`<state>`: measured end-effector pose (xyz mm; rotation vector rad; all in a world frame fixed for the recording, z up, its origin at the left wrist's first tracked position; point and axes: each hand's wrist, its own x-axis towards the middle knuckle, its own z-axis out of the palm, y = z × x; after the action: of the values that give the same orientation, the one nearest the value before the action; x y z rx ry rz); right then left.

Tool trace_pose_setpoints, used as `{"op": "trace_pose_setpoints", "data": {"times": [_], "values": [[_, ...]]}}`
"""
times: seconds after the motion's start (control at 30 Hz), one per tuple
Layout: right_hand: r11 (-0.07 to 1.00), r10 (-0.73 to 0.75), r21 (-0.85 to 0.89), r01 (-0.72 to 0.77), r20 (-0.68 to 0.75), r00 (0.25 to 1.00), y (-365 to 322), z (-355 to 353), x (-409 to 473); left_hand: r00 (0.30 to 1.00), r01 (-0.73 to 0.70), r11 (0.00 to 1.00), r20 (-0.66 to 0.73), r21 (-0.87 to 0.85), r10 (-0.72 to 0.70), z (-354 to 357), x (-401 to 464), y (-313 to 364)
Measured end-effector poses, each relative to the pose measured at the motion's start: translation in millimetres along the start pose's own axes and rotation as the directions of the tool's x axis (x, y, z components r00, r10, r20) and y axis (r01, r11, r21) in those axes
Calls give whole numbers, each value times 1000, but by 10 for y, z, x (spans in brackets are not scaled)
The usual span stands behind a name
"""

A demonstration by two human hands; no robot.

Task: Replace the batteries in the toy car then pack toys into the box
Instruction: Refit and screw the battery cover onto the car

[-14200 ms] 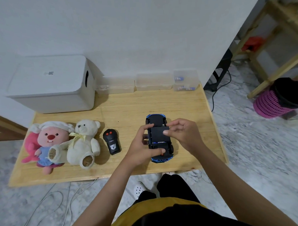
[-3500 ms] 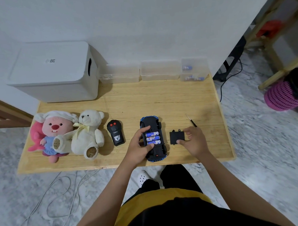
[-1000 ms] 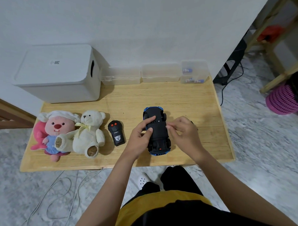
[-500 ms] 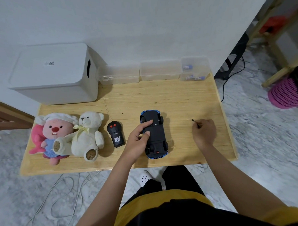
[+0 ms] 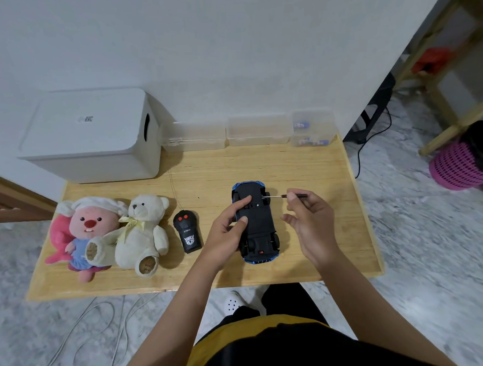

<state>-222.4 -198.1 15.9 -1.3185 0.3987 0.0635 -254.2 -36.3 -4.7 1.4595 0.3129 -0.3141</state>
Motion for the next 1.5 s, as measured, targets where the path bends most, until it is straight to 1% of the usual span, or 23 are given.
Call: {"op": "trace_pose_setpoints", "data": {"times": [0.1,0.2,0.27,0.4,0.53,0.87,0.97,1.03,1.13,1.23,1.3,1.4,1.43,1.5], "values": [[990,-81,-117,85,38,996,-21,80,-69,1000,-15,999,12,-28,15,60,-10,27],[932,-203,-297,207,45,978,-16,115,-128,999,-33,998,9,-45,33,101,-35,52],[900,-278,-341,273,36,960,6,128,-168,999,-48,997,2,-53,48,115,-50,66],[861,-365,-376,344,17,931,52,147,-216,996,-86,996,-22,-37,85,142,-59,71],[849,-391,-379,367,16,920,67,157,-227,994,-102,995,-37,-24,101,142,-77,52],[836,-397,-400,375,30,917,64,179,-242,992,-126,992,-31,-13,126,119,-121,73],[806,-414,-443,393,53,909,52,196,-232,992,-121,993,-26,-5,121,114,-126,63],[740,-460,-508,441,98,883,31,200,-198,993,-117,993,-25,0,116,103,-126,57],[598,-556,-587,546,186,810,-22,202,-137,993,-118,993,-29,-12,118,78,-129,56],[540,-607,-575,614,238,758,-56,210,-73,993,-117,993,-32,-25,116,53,-131,65],[501,-629,-552,667,298,718,-64,211,-21,994,-108,993,-28,-45,107,36,-133,72],[370,-658,-534,760,428,620,-72,217,47,995,-97,994,-14,-59,96,27,-138,88],[354,-655,-522,776,455,604,-74,226,66,996,-93,994,-9,-63,92,29,-138,94],[398,-650,-487,778,449,613,-88,258,78,997,-83,994,-3,-68,83,38,-137,109]]}}
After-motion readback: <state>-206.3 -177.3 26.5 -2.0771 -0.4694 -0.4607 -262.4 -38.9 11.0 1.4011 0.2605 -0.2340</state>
